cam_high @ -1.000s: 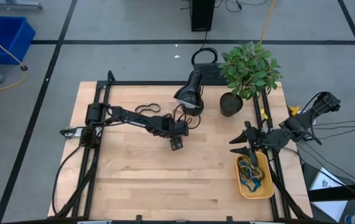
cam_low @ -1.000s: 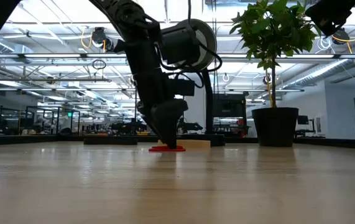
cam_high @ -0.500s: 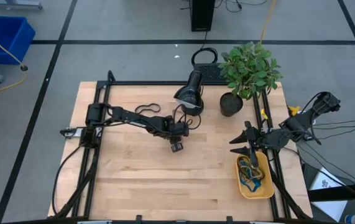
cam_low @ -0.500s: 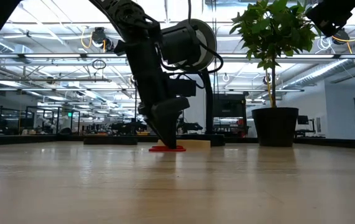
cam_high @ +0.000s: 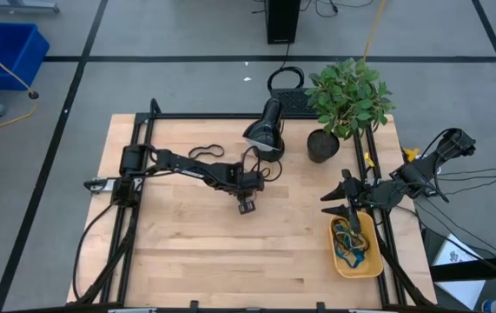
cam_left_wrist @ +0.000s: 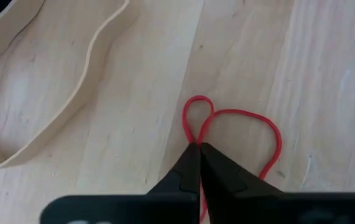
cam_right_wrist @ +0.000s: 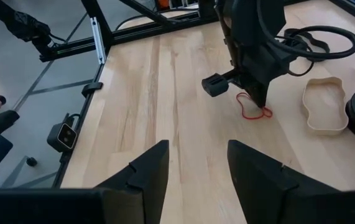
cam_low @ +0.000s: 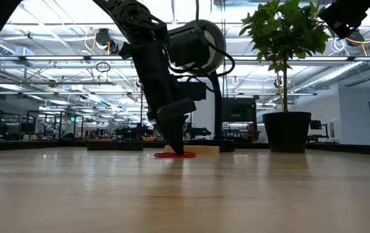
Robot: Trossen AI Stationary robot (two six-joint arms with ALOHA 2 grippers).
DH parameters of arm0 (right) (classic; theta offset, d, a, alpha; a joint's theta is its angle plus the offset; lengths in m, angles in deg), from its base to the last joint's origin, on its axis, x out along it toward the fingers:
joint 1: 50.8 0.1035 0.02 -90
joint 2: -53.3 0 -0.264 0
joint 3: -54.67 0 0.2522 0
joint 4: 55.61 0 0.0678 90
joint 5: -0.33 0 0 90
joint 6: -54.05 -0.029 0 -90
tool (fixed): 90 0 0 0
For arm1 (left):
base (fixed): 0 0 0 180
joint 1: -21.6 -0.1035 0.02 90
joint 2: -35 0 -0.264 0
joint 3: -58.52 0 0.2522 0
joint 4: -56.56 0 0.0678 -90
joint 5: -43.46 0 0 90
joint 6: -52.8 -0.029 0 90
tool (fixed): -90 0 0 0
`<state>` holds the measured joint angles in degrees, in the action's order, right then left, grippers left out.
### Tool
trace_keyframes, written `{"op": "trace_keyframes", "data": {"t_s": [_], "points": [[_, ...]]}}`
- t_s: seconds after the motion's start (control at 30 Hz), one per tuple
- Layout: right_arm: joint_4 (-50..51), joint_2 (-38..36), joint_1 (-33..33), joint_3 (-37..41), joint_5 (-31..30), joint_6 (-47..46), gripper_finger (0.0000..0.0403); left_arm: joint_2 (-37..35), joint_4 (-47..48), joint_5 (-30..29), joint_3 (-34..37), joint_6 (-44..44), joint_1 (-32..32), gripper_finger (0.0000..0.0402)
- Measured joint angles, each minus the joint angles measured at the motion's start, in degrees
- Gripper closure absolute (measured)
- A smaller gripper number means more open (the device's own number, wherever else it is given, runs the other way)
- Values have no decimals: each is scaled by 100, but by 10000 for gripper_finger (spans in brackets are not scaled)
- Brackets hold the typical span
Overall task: Pick and place rubber bands into bin
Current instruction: Put the red rubber band into the yellow bin
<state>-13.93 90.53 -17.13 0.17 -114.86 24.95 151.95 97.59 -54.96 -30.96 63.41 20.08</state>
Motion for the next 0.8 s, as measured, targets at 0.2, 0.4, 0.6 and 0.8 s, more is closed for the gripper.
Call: {"op": "trace_keyframes", "data": {"t_s": [0.2,0.4,0.6,0.8], "points": [[-4,2,2,2,0,-13,245,-167,58,220,16,23,109,397],[-15,6,2,2,0,-13,245,-557,-42,506,17,153,249,399],[-31,9,4,2,0,-15,245,-1078,-227,617,13,328,442,399],[-247,22,4,2,-11,56,245,-1582,-1083,651,7,339,638,399]]}}
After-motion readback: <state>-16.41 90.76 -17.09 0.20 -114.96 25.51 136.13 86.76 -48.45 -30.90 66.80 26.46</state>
